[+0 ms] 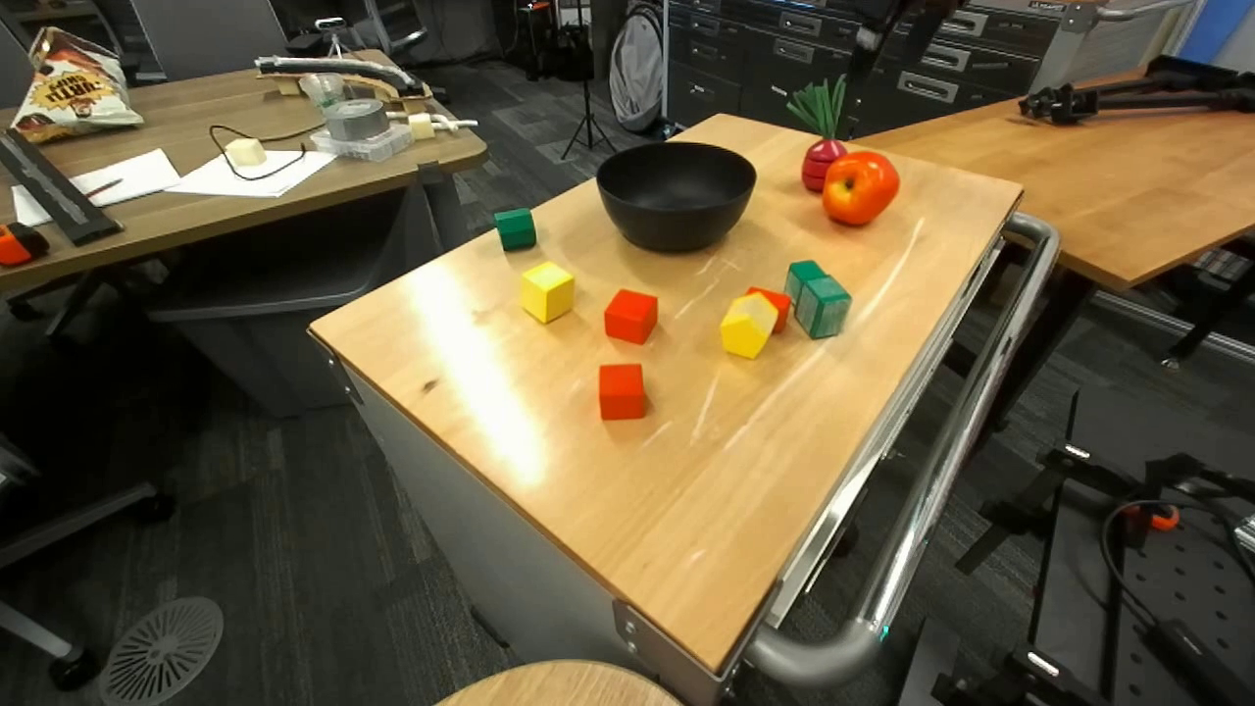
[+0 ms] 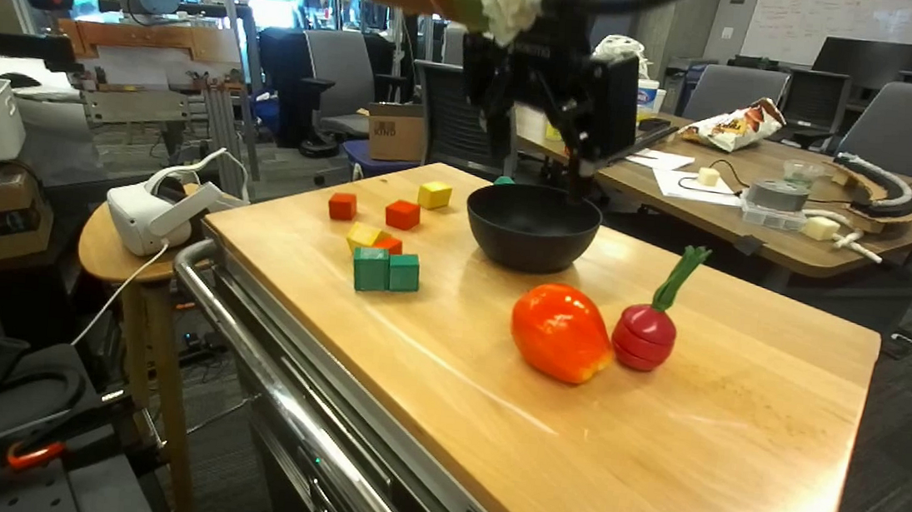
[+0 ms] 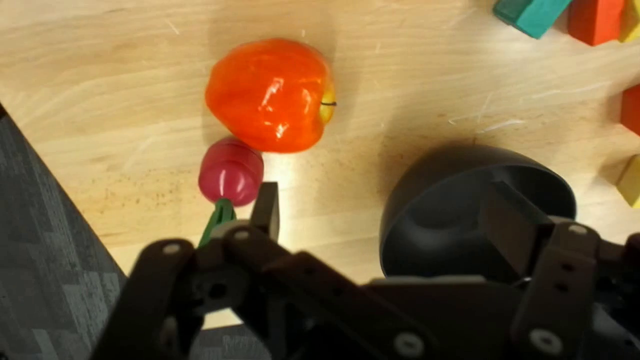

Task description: Move the apple to the top right corner of the countertop, place all the blocks inside the black bowl, put the radish in the bowl

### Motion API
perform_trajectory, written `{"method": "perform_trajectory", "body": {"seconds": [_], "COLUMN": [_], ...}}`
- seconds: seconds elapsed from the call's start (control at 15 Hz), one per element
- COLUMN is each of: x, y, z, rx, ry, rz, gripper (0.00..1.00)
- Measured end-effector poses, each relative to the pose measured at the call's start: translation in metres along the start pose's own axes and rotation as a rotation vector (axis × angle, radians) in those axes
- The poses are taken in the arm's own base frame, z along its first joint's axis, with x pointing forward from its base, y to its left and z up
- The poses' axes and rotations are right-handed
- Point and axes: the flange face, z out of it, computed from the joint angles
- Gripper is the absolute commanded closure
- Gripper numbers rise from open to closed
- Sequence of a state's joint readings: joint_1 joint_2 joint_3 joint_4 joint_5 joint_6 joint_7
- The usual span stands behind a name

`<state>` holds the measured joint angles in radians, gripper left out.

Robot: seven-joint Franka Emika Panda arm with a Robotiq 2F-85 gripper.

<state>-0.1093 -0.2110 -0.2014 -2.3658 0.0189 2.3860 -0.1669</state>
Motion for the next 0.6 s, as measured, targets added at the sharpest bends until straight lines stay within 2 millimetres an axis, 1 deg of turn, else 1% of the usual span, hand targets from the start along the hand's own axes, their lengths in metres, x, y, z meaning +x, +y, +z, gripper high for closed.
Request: {"method": "perform_trajectory", "body": {"seconds": [0.13, 0.2, 0.6], "x": [0.000, 0.000, -0.002], "y": [0.004, 0.004, 0.005], "z": [0.025, 0.032, 0.038], "rx": [-0.001, -0.001, -0.012], "ry": [-0.036, -0.049, -0.066], "rz": [0.009, 0.010, 0.010], "gripper": [0.00, 0.00, 0.00]}}
